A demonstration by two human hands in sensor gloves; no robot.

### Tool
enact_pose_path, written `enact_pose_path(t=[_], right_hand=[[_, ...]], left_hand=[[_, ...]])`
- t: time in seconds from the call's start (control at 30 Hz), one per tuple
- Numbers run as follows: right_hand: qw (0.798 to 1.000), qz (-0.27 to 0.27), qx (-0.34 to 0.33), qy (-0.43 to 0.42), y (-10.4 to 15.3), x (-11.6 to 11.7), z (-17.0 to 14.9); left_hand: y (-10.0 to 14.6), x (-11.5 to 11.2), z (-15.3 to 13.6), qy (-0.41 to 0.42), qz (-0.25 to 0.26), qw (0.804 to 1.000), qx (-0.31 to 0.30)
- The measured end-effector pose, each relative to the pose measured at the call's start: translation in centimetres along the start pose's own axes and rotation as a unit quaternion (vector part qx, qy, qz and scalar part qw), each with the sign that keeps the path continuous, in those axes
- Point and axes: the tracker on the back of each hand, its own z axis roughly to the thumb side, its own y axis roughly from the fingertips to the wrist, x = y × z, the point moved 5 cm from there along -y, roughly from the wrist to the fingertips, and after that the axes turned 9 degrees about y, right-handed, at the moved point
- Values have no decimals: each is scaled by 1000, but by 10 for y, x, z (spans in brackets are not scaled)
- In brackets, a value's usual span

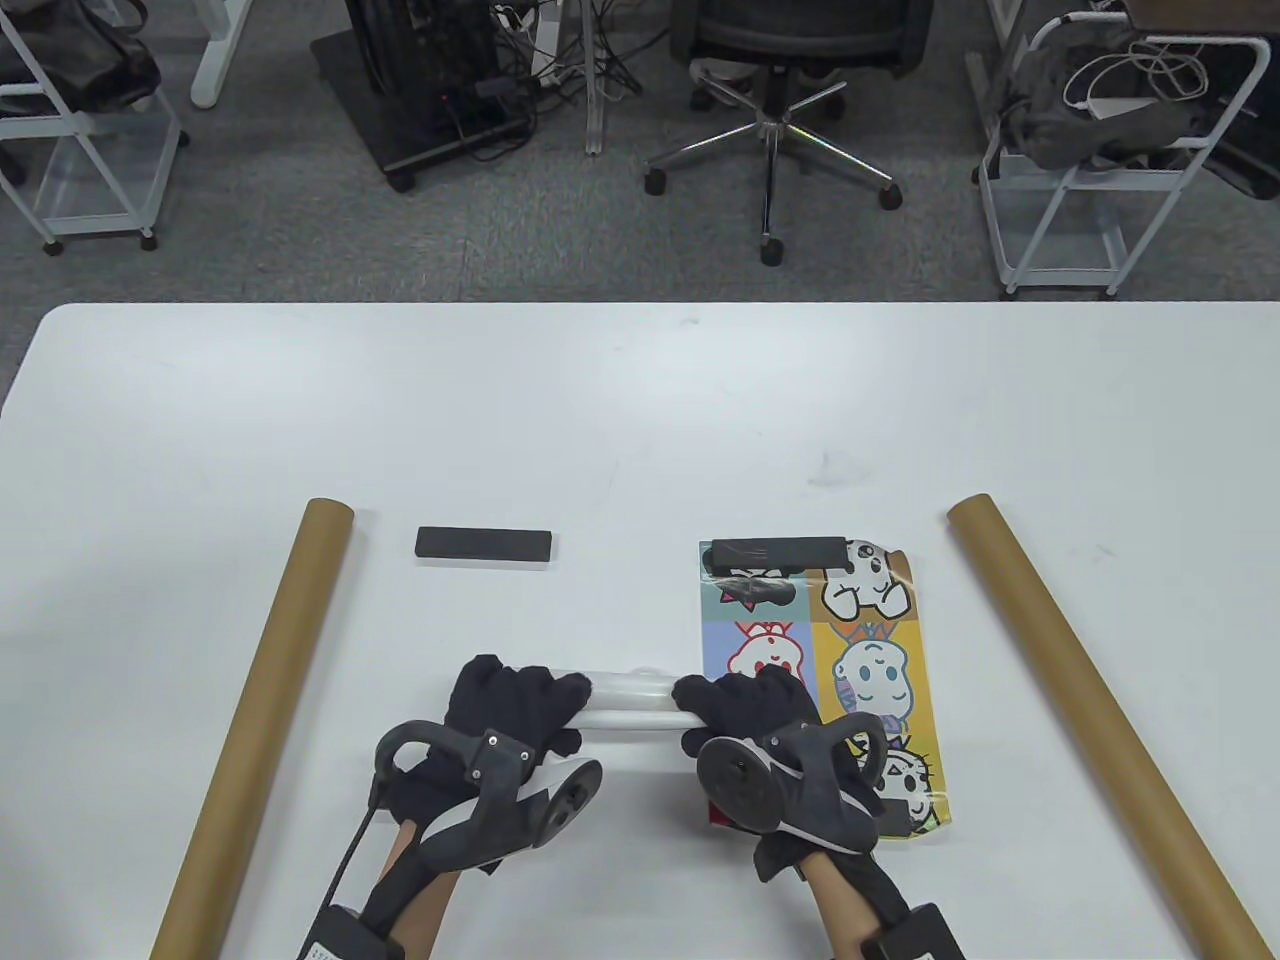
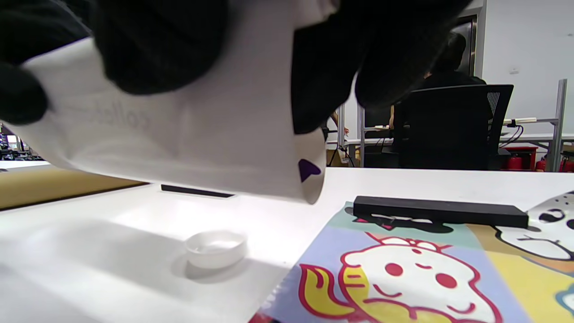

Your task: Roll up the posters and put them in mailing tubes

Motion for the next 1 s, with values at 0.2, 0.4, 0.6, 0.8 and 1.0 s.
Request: enact_pose_path(t=[0.2, 0.4, 0.6, 0.8, 1.0], right_hand=[[1000, 19, -9, -19, -1, 1, 4], [1000, 19, -11, 0, 0, 1, 7], [1000, 27, 3, 2, -1, 4, 5], [999, -8, 5, -39, 1, -2, -2], [998, -14, 0, -58, 1, -2, 0]], left_hand=[[0, 5, 4, -42, 15, 999, -1], [1, 1, 3, -29, 5, 1000, -3], [1, 3, 4, -40, 10, 999, 1], [2, 6, 0, -6, 23, 1000, 3], [2, 6, -5, 28, 23, 999, 10]])
